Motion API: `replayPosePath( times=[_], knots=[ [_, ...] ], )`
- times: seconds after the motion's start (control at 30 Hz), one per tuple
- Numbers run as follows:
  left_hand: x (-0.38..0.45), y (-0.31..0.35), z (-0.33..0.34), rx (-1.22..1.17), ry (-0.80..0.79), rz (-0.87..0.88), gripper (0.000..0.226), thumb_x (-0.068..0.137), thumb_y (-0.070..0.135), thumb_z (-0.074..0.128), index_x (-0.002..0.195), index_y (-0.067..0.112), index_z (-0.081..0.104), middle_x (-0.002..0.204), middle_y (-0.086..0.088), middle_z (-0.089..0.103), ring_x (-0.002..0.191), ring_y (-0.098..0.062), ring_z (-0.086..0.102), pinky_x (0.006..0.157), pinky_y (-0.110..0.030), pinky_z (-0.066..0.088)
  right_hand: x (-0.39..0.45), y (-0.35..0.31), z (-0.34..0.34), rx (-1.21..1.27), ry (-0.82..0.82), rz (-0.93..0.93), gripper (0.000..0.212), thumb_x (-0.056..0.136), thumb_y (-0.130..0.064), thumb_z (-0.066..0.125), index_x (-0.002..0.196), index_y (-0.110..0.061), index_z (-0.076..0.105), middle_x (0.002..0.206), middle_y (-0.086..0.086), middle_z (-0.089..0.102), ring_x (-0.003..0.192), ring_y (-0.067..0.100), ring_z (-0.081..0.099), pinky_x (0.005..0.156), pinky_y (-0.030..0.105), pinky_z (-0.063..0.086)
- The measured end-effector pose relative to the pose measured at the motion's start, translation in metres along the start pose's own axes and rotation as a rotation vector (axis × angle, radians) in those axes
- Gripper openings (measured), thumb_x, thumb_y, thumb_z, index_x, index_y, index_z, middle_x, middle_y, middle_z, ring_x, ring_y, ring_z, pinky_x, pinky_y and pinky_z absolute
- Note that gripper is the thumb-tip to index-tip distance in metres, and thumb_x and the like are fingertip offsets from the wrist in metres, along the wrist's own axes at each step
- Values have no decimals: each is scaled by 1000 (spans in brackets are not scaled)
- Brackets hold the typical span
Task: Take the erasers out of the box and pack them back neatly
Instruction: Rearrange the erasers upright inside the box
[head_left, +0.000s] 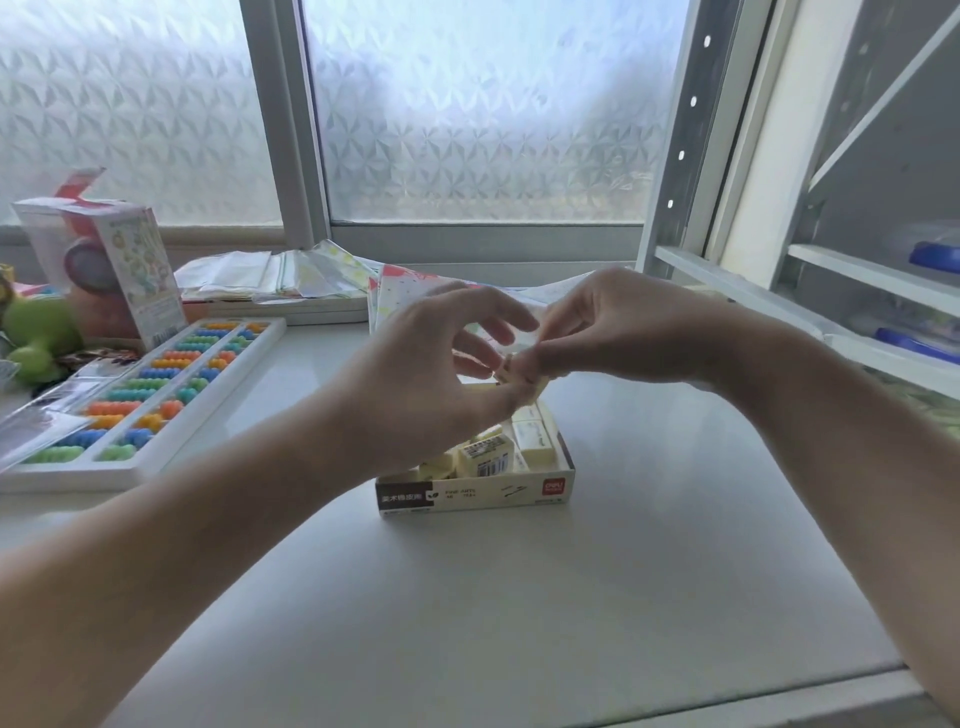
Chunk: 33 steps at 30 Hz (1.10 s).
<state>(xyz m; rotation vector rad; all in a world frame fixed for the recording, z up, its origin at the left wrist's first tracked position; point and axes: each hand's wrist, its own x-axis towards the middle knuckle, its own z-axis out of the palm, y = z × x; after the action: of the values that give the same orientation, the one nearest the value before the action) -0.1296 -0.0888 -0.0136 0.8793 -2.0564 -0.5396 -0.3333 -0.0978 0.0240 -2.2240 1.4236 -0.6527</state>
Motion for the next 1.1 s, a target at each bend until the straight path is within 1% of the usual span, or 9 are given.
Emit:
replayPosePath(
  times=[0.13, 0.27, 0.37, 0.47, 0.6, 0.73, 0.87, 0.97, 1.1],
  knots=[
    [0, 1, 4, -19, 56, -66, 39, 71, 24, 88, 105, 27, 68, 93, 6, 72, 84, -6, 73, 79, -32, 62, 3, 2, 1, 32, -18, 18, 27, 86, -43, 74, 71, -22, 83, 68, -7, 75, 64, -4, 64, 65, 17, 49],
    [1, 3, 1, -116, 50, -128, 36, 74, 21, 88, 103, 25, 67, 89, 6, 76, 82, -5, 75, 77, -29, 63, 2, 3, -5, 64, -83, 11, 31, 92, -47, 66, 85, -21, 81, 84, -2, 78, 79, 8, 68, 78, 31, 52],
    [-1, 6, -4, -164, 42, -112, 43, 68, 17, 91, 103, 22, 66, 89, 5, 78, 83, -7, 76, 80, -25, 62, -3, 2, -8, 97, -126, -37, 42, 77, -58, 71, 100, -25, 81, 98, -5, 81, 97, 12, 72, 92, 38, 55],
    [-3, 10, -4, -99, 36, -75, 48, 65, 15, 93, 105, 21, 66, 88, 4, 78, 83, -6, 76, 84, -24, 60, -6, 3, -9, 138, -188, -81, 43, 75, -50, 80, 110, -27, 81, 108, -5, 81, 110, 17, 74, 106, 48, 53],
    [-2, 14, -11, -21, 10, -104, 44, 66, 29, 92, 103, 25, 67, 93, 7, 75, 85, 0, 74, 80, -22, 61, -5, 10, -11, 190, -178, -95, 38, 77, -30, 88, 114, -25, 79, 105, -6, 82, 101, 10, 77, 97, 26, 58],
    [0, 13, -30, 184, -292, -208, 44, 60, 65, 79, 89, 32, 73, 87, 15, 74, 80, 1, 70, 75, -23, 59, -2, 13, -4, 122, -201, -76, 25, 80, -29, 88, 104, -30, 80, 96, -6, 82, 93, 8, 77, 92, 29, 59],
    [-1, 11, -33, 161, -459, -109, 15, 76, 39, 83, 86, 28, 78, 82, 11, 77, 82, -2, 72, 79, -20, 54, -1, 8, 2, 5, -179, -78, 20, 79, -36, 87, 99, -38, 81, 87, -16, 79, 85, 0, 74, 72, 12, 51],
    [0, 9, -33, 90, -395, -72, 8, 81, 23, 82, 88, 22, 79, 80, 8, 78, 79, -4, 74, 77, -17, 56, -1, 7, 4, -130, -120, -104, 18, 80, -40, 86, 97, -36, 82, 87, -22, 76, 83, 1, 70, 64, 6, 46],
    [5, 0, -35, 52, -110, -111, 5, 81, 23, 78, 86, 25, 78, 80, 5, 76, 75, -7, 73, 70, -24, 60, -1, 6, 4, -203, -136, -82, 21, 80, -49, 82, 97, -38, 82, 91, -19, 76, 89, 2, 67, 67, 14, 48]
  ],
)
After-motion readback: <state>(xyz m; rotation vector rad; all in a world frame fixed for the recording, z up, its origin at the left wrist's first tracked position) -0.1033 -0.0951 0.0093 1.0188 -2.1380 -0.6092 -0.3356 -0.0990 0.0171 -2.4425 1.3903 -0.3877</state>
